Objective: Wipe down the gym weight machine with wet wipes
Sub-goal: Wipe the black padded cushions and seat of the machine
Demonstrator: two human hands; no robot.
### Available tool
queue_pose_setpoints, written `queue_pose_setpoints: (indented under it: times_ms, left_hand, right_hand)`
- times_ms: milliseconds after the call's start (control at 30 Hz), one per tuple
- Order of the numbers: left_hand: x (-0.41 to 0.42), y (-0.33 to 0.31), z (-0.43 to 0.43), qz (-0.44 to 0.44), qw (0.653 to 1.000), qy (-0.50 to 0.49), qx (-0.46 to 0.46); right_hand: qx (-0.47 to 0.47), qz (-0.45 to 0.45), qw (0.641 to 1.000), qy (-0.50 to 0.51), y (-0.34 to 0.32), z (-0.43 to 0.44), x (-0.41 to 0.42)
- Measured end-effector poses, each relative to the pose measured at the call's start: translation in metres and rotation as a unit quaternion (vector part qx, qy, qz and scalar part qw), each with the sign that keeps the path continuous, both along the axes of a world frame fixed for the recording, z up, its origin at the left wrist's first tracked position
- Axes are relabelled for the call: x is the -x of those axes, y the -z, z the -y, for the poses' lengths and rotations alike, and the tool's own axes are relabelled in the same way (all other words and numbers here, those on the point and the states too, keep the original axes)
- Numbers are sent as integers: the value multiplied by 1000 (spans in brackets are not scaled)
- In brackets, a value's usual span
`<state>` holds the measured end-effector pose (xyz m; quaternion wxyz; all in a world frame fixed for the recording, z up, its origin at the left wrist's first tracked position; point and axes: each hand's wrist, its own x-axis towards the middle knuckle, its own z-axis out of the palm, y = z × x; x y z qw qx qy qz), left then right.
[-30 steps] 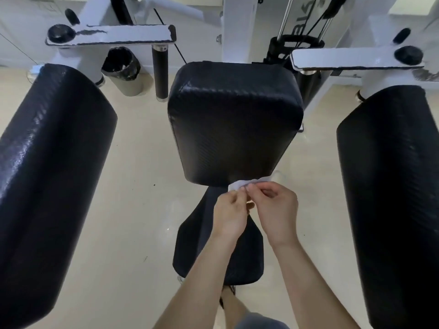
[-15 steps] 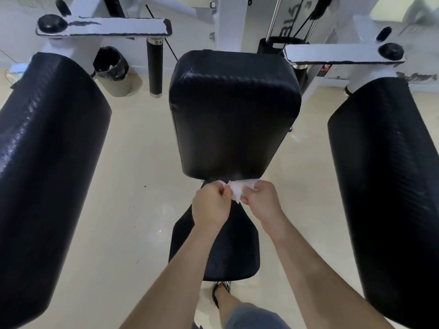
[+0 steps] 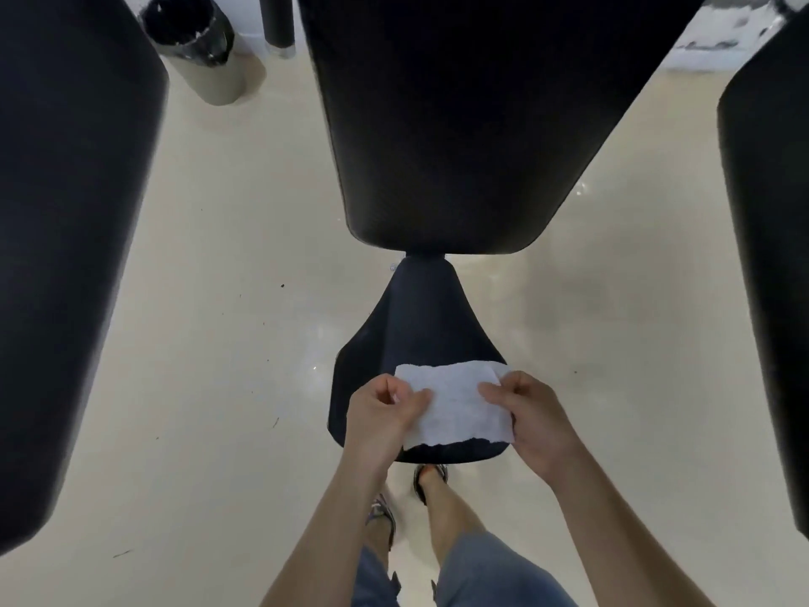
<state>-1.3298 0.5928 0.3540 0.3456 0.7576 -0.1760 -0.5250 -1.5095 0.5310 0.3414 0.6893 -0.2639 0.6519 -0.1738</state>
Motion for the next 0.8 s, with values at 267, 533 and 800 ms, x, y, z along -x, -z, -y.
queue_pose_setpoints:
  times_ms: [267,533,800]
  left_hand:
    - [7,81,-26,251,929,272,27]
    - [-18,103,-66,441,850,269,104]
    - [-52,118,-80,359,906,225,20]
  right_hand:
    - [203,-496,805,-254,54,-26,3]
    - [252,-508,783,-256,126,-57,-99]
    - [417,-469,629,-460,144,-44,-76]
